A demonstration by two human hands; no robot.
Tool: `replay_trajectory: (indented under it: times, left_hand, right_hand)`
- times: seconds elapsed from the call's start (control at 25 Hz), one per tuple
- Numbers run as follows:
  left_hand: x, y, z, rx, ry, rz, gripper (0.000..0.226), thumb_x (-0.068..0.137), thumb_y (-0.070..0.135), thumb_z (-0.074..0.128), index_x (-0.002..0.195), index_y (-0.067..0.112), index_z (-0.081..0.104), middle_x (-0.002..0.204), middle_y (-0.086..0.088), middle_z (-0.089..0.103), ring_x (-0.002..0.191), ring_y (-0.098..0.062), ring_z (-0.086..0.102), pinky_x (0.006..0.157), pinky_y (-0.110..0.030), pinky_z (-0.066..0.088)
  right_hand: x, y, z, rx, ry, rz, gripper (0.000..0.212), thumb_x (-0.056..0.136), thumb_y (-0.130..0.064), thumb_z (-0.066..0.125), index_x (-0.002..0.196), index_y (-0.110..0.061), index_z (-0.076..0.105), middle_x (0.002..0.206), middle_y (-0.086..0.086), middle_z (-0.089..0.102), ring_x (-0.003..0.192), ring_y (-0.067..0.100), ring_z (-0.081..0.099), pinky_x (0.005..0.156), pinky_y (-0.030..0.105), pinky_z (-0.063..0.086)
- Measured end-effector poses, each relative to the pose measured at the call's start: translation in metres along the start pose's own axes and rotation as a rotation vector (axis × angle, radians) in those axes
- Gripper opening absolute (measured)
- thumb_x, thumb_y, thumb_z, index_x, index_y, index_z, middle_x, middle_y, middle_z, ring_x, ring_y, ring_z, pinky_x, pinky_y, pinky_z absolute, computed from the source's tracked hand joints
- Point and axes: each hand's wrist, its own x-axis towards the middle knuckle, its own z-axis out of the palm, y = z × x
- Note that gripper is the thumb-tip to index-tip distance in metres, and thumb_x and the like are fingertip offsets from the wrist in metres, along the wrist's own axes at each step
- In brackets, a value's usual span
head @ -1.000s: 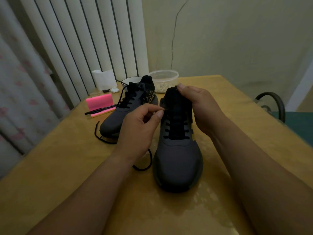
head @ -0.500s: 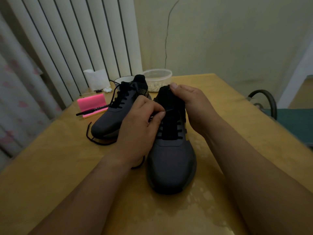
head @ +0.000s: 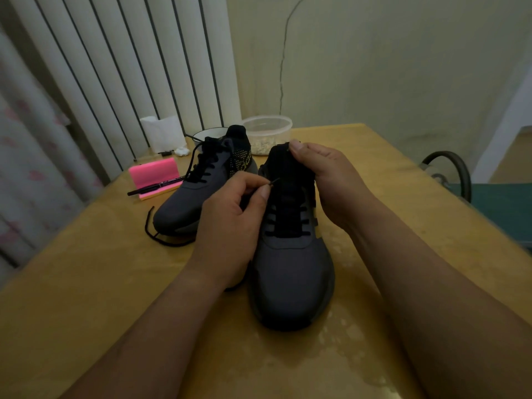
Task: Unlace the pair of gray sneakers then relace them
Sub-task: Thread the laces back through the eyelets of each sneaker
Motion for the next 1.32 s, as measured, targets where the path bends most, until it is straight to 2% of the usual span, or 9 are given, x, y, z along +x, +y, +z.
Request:
replay_trajectory:
  times: [0.16,0.4,0.48,0.64,0.88,0.96,1.12,1.24,1.32]
  left_hand:
    - [-0.0008,-0.004,-0.004,0.055,0.014,0.054,0.01,0.105,0.018,0.063,0.11,0.024,0.069,0.096,0.015,0.073,0.095,-0.002,0.07,0.076,-0.014,0.053]
    - [-0.0026,-0.0026,-0.0064,0.138,0.008,0.11,0.01,0.102,0.015,0.066,0.106,0.024,0.068,0.094,0.018,0.071,0.094,0.004,0.068,0.075,-0.008,0.049]
    - [-0.0023,-0.0041,-0.0068,0.145,0.003,0.089,0.011,0.102,0.018,0.066,0.109,0.026,0.065,0.096,0.017,0.069,0.095,0.001,0.068,0.074,-0.013,0.052]
    - [0.0,-0.0049,-0.0038,0.155,-0.053,0.073,0.006,0.105,0.032,0.061,0.107,0.028,0.057,0.094,0.014,0.065,0.087,-0.009,0.065,0.073,-0.034,0.055]
    - [0.0023,0.0035,-0.0082,0.196,-0.096,0.081,0.029,0.112,0.038,0.036,0.083,0.033,0.038,0.071,0.011,0.046,0.064,-0.013,0.046,0.059,-0.031,0.033]
    - [0.0029,0.0021,-0.0091,0.228,-0.105,0.066,0.027,0.113,0.036,0.036,0.086,0.033,0.043,0.073,0.011,0.05,0.064,-0.013,0.049,0.057,-0.032,0.034]
    - [0.0036,-0.0025,-0.009,0.245,-0.069,0.078,0.012,0.112,0.028,0.043,0.112,0.025,0.055,0.074,0.011,0.061,0.069,-0.01,0.061,0.057,-0.029,0.043]
    - [0.0034,-0.0046,-0.009,0.204,-0.055,0.07,0.006,0.111,0.022,0.047,0.108,0.022,0.053,0.077,0.005,0.064,0.075,-0.013,0.064,0.065,-0.036,0.049]
    - [0.003,-0.0051,-0.0086,0.203,-0.027,0.096,0.006,0.108,0.019,0.054,0.104,0.02,0.058,0.082,0.007,0.065,0.081,-0.012,0.065,0.067,-0.031,0.051]
  right_hand:
    - [0.0002,0.0,0.0006,-0.008,0.005,0.0,0.042,0.106,-0.028,0.058,0.116,0.011,0.069,0.111,0.026,0.074,0.093,0.021,0.074,0.077,0.024,0.059]
    - [-0.0001,-0.0009,0.0005,-0.016,0.009,-0.001,0.043,0.106,-0.028,0.058,0.116,0.013,0.067,0.111,0.026,0.074,0.093,0.021,0.074,0.076,0.022,0.059]
    - [-0.0003,-0.0015,0.0008,-0.016,0.006,-0.001,0.042,0.106,-0.027,0.057,0.116,0.012,0.068,0.109,0.024,0.075,0.092,0.02,0.074,0.075,0.021,0.059]
    - [-0.0013,-0.0013,0.0023,-0.012,0.004,-0.001,0.041,0.106,-0.025,0.057,0.114,0.014,0.067,0.096,0.017,0.075,0.086,0.018,0.073,0.073,0.023,0.058]
    - [-0.0009,-0.0007,0.0016,-0.022,-0.005,0.002,0.042,0.105,-0.029,0.059,0.115,0.011,0.068,0.104,0.02,0.075,0.092,0.019,0.073,0.075,0.023,0.058]
    - [-0.0011,-0.0008,0.0023,-0.023,0.0,0.004,0.041,0.106,-0.029,0.059,0.115,0.01,0.069,0.108,0.022,0.076,0.094,0.02,0.074,0.076,0.022,0.058]
    - [-0.0013,-0.0014,0.0017,-0.048,0.007,-0.003,0.041,0.106,-0.029,0.058,0.112,0.009,0.07,0.1,0.015,0.077,0.091,0.017,0.075,0.073,0.02,0.057]
    - [-0.0008,-0.0004,0.0016,-0.051,0.001,-0.012,0.042,0.106,-0.029,0.058,0.112,0.01,0.069,0.106,0.021,0.076,0.092,0.02,0.074,0.075,0.023,0.058]
    - [-0.0012,0.0,0.002,-0.042,-0.002,-0.014,0.042,0.106,-0.028,0.058,0.113,0.013,0.067,0.105,0.022,0.075,0.091,0.02,0.074,0.075,0.023,0.058]
